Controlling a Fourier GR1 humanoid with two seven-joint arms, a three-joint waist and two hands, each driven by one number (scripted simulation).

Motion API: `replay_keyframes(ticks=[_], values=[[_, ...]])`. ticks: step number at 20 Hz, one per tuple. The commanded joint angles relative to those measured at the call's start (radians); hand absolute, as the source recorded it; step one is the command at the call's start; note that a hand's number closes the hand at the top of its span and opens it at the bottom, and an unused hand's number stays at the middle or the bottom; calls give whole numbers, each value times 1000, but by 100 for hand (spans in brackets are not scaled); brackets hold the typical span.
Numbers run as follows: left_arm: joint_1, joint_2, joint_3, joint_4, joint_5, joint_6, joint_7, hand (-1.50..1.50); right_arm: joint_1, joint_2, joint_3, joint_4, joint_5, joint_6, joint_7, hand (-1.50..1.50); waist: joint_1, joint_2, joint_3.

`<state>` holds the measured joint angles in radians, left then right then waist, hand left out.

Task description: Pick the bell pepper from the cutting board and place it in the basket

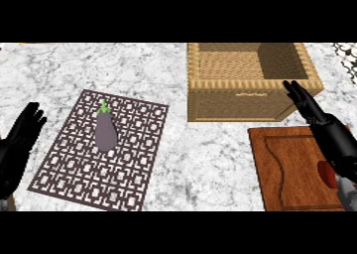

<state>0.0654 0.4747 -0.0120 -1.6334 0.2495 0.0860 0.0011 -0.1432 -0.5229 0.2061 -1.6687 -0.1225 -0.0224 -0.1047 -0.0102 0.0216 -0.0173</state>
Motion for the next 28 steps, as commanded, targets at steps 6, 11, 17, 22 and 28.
replay_keyframes(ticks=[6,11,17,22,28], values=[[61,-104,-99,204,-1,35,190,0,-76,5,-178,39,-430,278,-50,150,6,-1,21],[75,-93,-111,222,-3,8,237,0,41,38,69,-70,-164,298,-124,-150,4,-21,16],[110,-109,-118,188,-17,38,256,0,66,-141,-15,-139,60,168,7,-150,-13,-30,12],[93,-97,-104,177,-5,34,290,0,-17,-377,-155,-177,215,165,141,-150,-21,-31,9],[91,-108,-112,153,-16,47,292,0,-101,-644,-305,-225,79,415,281,-150,-13,-30,11]])
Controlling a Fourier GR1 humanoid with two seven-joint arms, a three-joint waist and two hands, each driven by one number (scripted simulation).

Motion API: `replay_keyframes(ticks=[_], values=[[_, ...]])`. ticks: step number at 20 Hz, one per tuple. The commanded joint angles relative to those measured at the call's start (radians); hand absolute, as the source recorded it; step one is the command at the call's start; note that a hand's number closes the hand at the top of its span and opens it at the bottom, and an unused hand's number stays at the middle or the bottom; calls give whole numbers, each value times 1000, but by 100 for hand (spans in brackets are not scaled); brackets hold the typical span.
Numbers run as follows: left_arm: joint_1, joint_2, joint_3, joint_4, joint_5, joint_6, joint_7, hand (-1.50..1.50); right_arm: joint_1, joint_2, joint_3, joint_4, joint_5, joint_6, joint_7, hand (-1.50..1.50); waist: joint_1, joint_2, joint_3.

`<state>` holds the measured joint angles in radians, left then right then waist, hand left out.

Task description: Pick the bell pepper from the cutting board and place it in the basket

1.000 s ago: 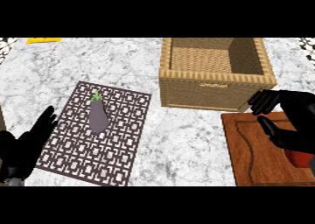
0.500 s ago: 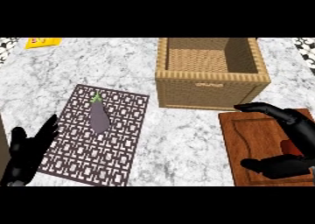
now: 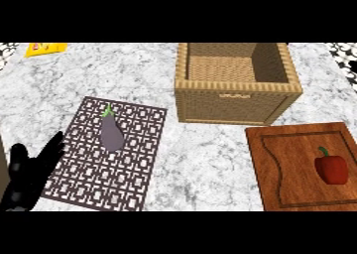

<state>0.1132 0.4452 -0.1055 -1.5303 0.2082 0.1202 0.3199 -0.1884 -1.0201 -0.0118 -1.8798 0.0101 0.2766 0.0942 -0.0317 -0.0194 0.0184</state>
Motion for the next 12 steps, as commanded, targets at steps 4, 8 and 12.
replay_keyframes(ticks=[4,8,12], values=[[59,-94,-37,52,13,14,-31,0,-49,-281,-119,-19,-156,295,131,-150,7,11,-25],[40,-86,-24,67,16,-1,-38,0,-43,-405,-138,69,-207,472,94,-150,21,20,-23],[64,-88,-13,75,26,-14,-45,0,-4,-455,-209,104,-215,573,39,-150,4,15,-20]])
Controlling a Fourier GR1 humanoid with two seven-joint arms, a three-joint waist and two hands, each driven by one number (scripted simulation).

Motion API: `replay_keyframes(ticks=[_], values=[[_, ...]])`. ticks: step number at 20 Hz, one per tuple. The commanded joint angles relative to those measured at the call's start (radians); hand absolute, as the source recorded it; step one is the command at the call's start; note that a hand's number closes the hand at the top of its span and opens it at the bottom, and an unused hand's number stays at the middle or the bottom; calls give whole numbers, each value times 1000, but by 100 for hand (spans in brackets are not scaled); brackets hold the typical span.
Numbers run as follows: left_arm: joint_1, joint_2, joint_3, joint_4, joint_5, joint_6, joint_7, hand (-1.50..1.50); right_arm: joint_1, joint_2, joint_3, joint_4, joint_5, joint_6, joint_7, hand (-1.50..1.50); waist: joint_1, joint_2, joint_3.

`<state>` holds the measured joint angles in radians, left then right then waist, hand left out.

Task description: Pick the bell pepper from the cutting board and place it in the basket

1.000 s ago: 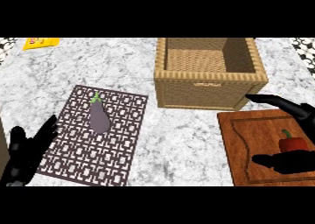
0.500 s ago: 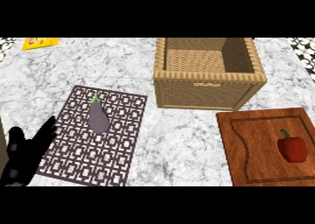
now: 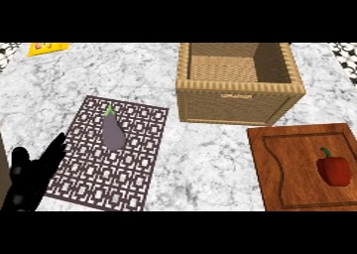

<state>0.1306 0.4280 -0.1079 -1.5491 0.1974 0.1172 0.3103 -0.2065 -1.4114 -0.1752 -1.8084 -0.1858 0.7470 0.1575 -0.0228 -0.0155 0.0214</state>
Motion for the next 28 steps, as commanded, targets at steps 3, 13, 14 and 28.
replay_keyframes(ticks=[3,13,14,28], values=[[28,-90,-17,66,29,2,-21,0,1,-87,-83,66,-11,154,-54,-150,6,13,-23],[69,-112,-46,21,-18,26,9,0,121,99,-85,-20,94,104,-65,-150,3,11,-21],[53,-120,-30,61,-3,14,-21,0,96,121,-58,-10,93,69,-42,-150,20,17,-22],[61,-112,-5,72,-4,-35,-47,0,225,297,79,-52,416,-54,-109,-150,27,18,-21]])
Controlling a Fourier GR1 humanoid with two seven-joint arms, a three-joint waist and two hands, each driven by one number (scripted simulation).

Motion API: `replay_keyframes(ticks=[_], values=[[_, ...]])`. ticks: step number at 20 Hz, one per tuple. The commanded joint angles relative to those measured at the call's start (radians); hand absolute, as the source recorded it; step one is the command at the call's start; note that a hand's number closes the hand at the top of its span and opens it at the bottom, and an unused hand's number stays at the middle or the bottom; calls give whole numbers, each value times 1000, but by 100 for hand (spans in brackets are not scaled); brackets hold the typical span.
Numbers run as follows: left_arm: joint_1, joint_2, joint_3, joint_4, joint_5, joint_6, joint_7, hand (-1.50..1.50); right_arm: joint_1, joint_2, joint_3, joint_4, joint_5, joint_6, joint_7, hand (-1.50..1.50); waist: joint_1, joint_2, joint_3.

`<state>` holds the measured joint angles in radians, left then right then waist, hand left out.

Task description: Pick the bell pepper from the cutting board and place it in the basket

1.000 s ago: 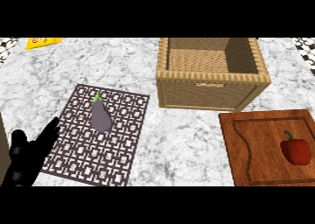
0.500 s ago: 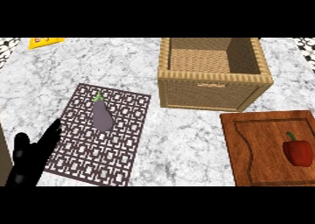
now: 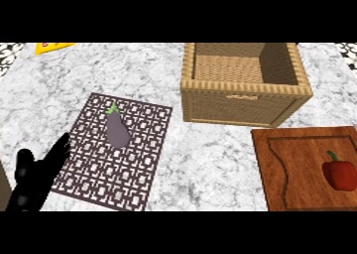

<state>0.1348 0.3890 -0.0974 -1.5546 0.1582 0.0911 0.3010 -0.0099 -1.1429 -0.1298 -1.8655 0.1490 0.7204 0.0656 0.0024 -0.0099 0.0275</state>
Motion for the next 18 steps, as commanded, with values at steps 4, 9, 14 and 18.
replay_keyframes(ticks=[4,9,14,18], values=[[57,-94,-33,68,15,4,-33,0,34,65,70,54,160,-71,-76,-150,7,13,-27],[61,-104,-27,89,-15,24,-43,0,104,138,114,37,246,-153,-108,-150,-10,10,-27],[-9,-95,-7,86,2,5,17,0,30,153,145,113,297,-158,-137,-150,1,14,-27],[56,-104,-23,38,-20,9,-8,0,63,180,144,166,339,-206,-203,-150,1,11,-27]])
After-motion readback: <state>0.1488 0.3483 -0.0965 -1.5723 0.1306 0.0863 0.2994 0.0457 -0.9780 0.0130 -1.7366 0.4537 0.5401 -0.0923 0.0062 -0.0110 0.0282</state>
